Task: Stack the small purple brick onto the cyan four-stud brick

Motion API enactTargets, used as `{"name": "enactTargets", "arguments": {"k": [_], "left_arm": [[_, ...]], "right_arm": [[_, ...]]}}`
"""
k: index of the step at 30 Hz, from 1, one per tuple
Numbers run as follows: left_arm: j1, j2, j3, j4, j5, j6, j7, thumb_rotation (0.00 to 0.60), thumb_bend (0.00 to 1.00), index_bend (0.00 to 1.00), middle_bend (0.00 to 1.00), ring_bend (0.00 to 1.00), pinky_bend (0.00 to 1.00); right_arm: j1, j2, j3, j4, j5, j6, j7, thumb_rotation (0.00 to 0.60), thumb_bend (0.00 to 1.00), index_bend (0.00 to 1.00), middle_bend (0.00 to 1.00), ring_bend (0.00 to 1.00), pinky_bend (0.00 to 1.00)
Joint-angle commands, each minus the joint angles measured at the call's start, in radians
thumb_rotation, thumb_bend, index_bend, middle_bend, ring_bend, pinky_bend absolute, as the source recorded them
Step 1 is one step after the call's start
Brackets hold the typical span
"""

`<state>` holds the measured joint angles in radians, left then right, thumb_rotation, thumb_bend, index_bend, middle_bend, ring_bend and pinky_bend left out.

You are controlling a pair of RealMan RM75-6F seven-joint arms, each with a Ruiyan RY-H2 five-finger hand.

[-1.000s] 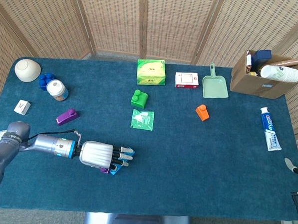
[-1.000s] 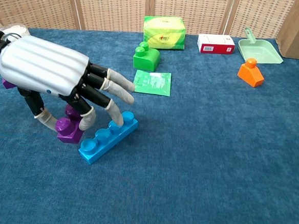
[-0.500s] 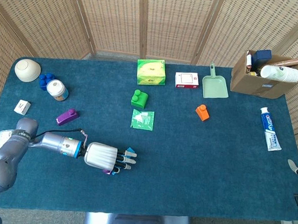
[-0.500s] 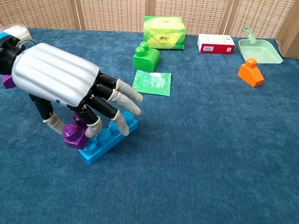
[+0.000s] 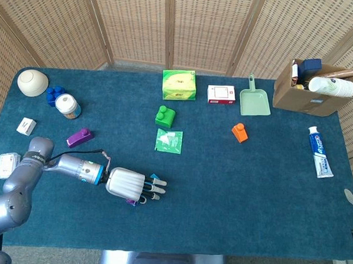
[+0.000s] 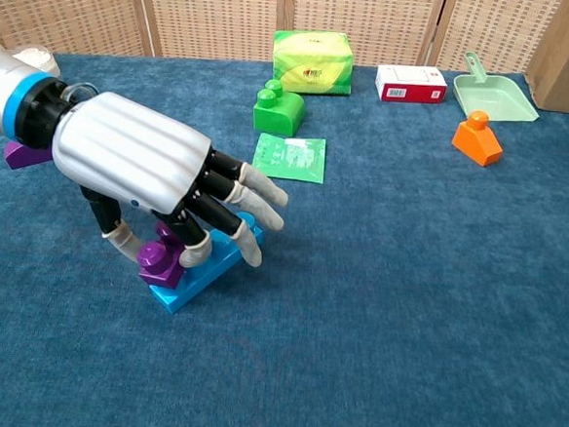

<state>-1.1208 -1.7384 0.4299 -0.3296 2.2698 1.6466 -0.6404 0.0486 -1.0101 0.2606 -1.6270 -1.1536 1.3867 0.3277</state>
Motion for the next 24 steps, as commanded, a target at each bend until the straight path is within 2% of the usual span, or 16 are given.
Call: {"name": "enactTargets", "arguments": {"k": [1, 24], "left_arm": [[-0.003, -0.008, 0.008, 0.009, -0.006, 0.006, -0.003, 0.6, 0.39, 0.65, 0.21, 0.04, 0.0], [-0.022, -0.037, 0.047, 0.047, -0.039, 0.008, 0.018, 0.6, 0.39, 0.63, 0.2, 0.04, 0.0]], "right_arm": [[-0.002, 0.0, 0.0, 0.001, 0.0, 0.0, 0.002, 0.6, 0.18, 0.35, 0.19, 0.0, 0.13], [-0.015, 0.001, 0.006, 0.009, 0.0, 0.005, 0.021, 0.6, 0.18, 0.35, 0.19, 0.0, 0.13]]}}
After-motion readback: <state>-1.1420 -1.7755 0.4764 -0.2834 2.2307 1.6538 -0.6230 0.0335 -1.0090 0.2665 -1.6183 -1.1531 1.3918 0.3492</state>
